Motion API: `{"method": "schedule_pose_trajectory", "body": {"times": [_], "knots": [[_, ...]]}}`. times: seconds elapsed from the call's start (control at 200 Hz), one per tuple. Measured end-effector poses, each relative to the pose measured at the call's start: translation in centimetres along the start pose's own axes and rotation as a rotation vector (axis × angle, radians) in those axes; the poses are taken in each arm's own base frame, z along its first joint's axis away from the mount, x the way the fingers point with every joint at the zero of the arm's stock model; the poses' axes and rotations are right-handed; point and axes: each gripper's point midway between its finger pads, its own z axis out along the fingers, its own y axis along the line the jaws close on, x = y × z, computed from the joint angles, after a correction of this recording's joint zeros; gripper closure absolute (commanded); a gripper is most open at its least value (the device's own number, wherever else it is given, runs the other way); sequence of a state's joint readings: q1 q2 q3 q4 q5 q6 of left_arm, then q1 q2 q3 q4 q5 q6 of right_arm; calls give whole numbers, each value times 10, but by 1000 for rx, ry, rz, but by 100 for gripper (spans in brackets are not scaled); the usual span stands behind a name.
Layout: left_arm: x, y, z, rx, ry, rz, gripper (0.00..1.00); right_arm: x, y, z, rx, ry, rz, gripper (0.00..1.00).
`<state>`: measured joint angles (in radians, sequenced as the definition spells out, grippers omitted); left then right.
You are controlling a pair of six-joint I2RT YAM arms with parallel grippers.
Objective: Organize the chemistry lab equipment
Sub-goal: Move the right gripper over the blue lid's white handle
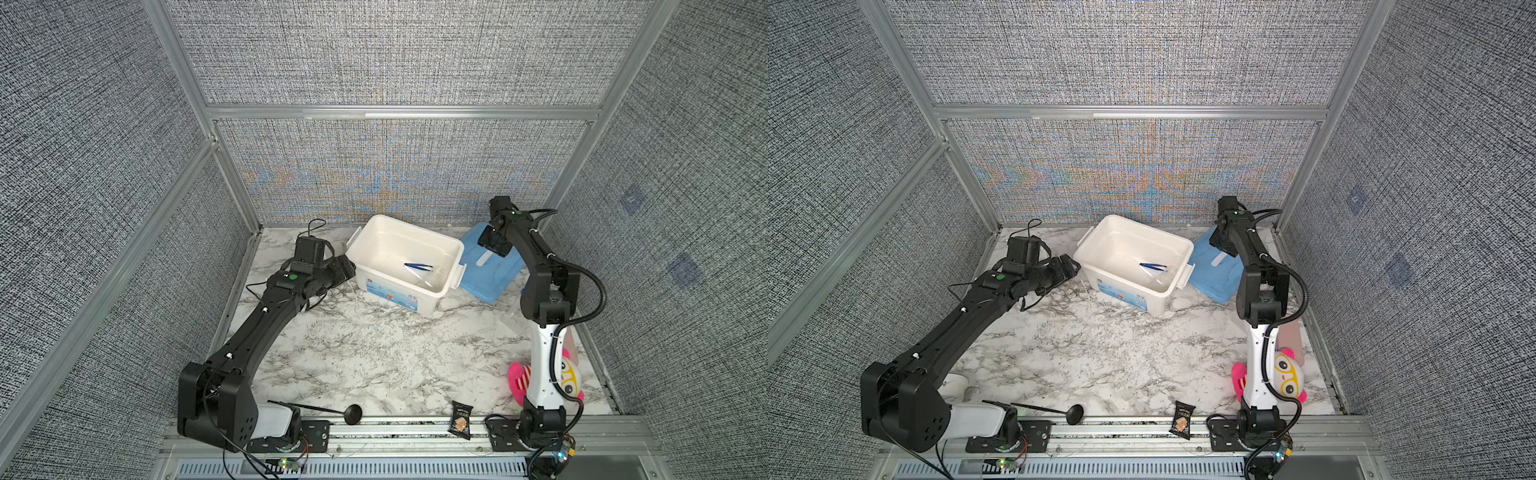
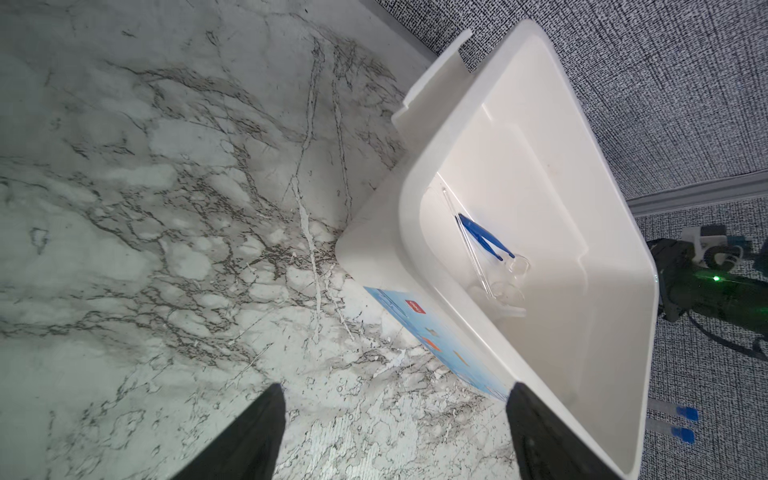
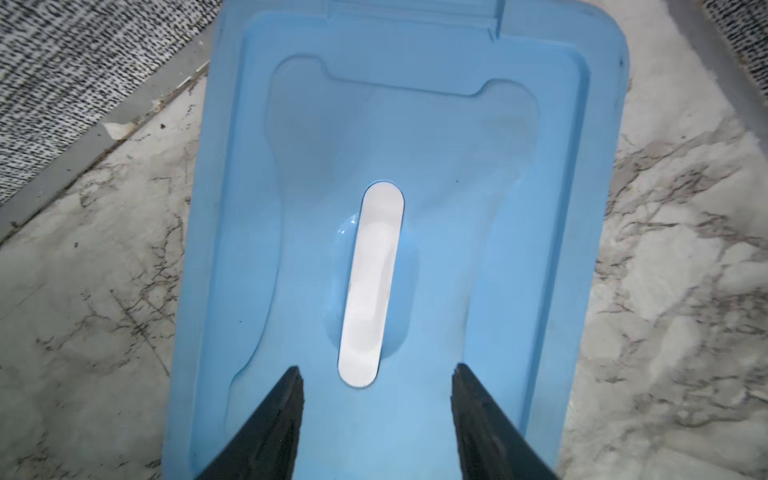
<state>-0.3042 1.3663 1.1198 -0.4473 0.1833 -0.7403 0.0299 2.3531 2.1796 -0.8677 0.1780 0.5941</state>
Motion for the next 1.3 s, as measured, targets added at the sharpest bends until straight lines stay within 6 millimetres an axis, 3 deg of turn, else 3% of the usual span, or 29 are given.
{"method": "schedule_pose_trajectory", "body": {"times": [0.34,0.695,1.301], "knots": [[5,6,3,-14,9,4,15,10,16,45,-62,45,1,44],[7,9,4,-22,14,3,15,21,7,57,-142,91,92,45],[22,22,4,-62,64,1,15,22,21,59,-480,135,188,79]]}}
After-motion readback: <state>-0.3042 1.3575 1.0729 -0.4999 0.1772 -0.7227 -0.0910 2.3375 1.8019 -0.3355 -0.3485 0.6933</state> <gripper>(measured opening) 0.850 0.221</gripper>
